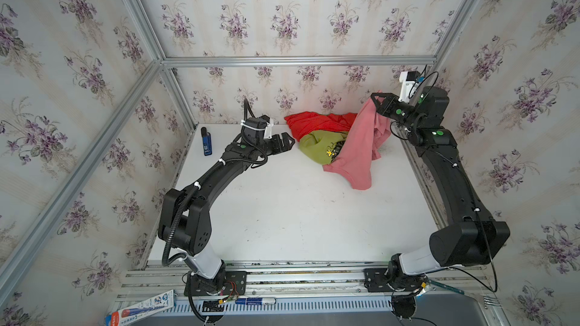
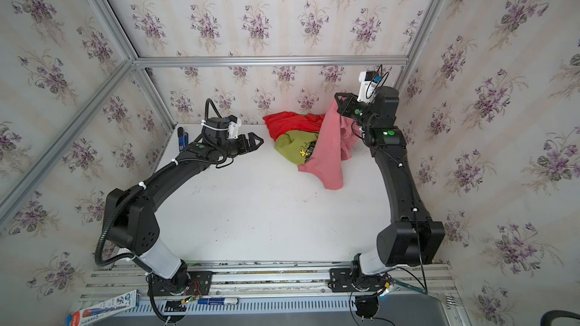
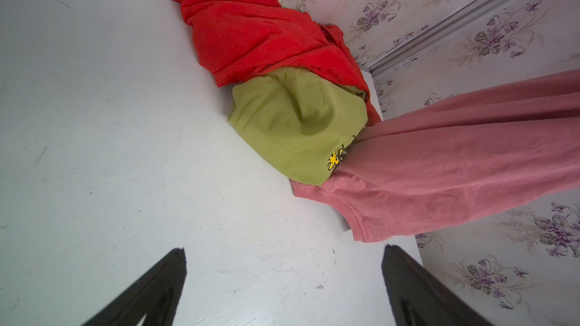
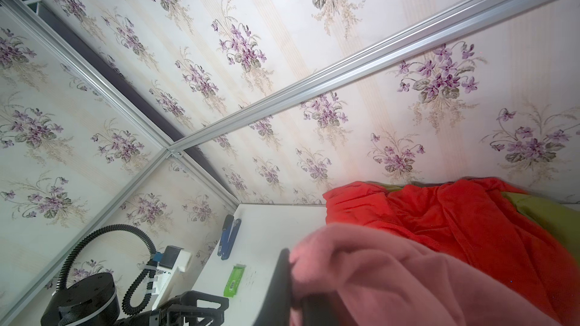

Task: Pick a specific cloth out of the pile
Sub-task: 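Raise the pink shirt higher with the right gripper, pulling it free, then lift the pink shirt further with the right gripper while the left gripper rises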

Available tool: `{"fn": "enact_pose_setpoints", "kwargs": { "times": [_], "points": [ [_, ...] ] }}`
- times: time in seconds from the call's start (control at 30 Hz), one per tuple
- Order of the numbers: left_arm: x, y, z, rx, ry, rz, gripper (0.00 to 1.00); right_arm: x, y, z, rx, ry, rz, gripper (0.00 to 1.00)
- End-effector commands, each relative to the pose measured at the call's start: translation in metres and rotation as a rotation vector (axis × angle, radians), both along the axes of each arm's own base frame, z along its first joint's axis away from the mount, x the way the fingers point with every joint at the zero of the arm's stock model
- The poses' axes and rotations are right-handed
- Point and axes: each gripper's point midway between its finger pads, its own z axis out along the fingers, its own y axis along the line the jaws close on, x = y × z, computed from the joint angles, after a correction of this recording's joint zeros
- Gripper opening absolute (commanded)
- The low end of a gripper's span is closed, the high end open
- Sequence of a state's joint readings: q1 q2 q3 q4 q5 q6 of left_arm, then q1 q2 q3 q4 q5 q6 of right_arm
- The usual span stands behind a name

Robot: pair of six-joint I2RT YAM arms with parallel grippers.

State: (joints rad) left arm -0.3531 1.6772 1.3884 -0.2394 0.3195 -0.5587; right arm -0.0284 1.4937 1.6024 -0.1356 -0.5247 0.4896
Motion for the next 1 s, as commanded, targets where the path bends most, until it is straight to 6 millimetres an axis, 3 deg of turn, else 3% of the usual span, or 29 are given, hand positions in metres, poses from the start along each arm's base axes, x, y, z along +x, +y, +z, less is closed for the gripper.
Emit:
{"fn": "enact_pose_setpoints", "kwargs": {
  "times": [0.0, 0.97],
  "points": [
    [0.001, -0.001, 0.009, -0.017, -0.024, -0.003, 1.00, -0.006, 0.002, 0.036, -0.012, -0.136, -0.001, 0.00],
    [-0.011, 0.002, 0.027, -0.031, -0.060, -0.002, 1.00, -0.048, 0.017, 0.078, -0.048, -0.261, 0.022, 0.00]
  ]
}}
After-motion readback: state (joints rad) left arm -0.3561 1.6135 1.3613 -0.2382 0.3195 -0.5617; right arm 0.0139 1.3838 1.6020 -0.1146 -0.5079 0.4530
